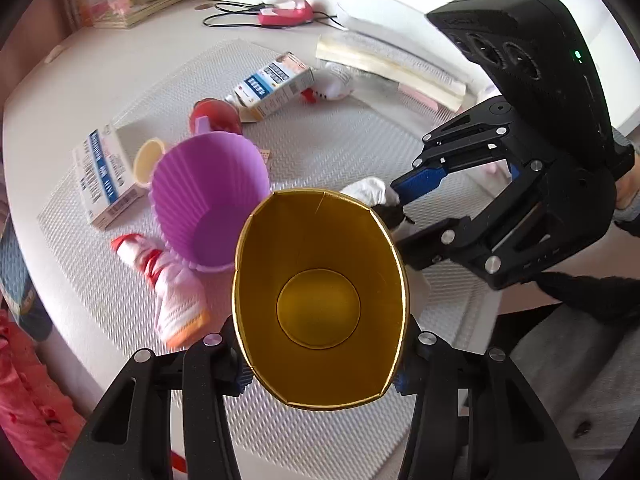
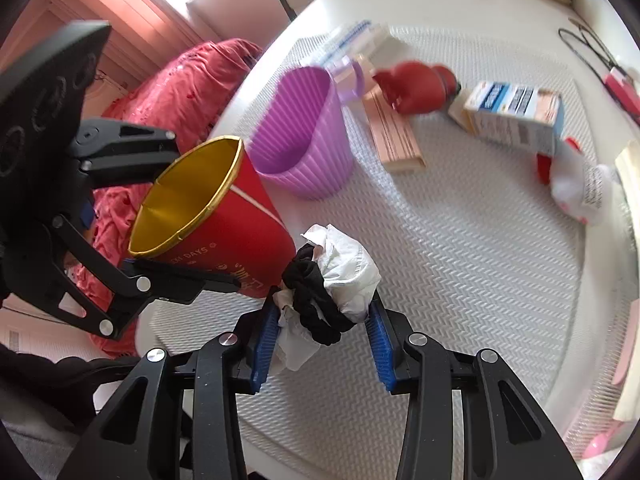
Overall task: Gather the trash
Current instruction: 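Carry the paper cup and tissue over the orange bucket with both tools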
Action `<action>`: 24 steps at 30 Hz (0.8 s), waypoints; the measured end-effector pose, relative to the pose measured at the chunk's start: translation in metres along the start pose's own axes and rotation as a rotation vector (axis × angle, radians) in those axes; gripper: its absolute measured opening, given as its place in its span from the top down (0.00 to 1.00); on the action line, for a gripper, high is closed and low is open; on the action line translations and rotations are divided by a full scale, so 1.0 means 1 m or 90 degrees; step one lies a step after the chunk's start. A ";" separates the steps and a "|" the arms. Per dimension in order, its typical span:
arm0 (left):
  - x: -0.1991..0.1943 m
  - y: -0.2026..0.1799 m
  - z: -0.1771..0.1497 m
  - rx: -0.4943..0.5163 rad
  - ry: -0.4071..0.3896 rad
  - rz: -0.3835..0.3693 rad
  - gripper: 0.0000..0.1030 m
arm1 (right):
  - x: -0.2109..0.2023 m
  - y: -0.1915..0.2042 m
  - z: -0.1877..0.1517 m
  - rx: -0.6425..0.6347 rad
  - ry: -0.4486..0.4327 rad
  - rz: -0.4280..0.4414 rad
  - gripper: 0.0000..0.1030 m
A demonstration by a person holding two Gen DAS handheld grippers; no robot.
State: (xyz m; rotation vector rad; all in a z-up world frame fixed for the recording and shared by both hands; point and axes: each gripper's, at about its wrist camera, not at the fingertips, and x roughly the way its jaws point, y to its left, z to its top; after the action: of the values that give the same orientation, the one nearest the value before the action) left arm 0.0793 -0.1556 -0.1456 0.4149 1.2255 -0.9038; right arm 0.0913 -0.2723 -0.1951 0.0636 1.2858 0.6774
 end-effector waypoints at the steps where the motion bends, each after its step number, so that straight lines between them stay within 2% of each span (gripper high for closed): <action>1: -0.004 -0.001 -0.002 -0.005 0.001 0.001 0.50 | -0.004 0.002 -0.002 -0.007 -0.001 -0.001 0.60; 6: -0.029 -0.009 -0.022 -0.019 0.000 0.021 0.50 | -0.022 0.033 0.000 -0.044 -0.015 0.006 0.60; 13: -0.071 0.004 -0.079 -0.062 0.000 0.054 0.50 | -0.021 0.083 0.014 -0.094 -0.015 0.055 0.60; 24: -0.116 0.073 -0.190 -0.222 0.015 0.115 0.50 | 0.048 0.210 0.076 -0.223 0.040 0.126 0.60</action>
State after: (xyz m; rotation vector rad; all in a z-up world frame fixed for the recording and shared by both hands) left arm 0.0101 0.0662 -0.1129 0.2515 1.3145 -0.5187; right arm 0.0747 -0.0547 -0.1279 -0.1203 1.2138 1.0735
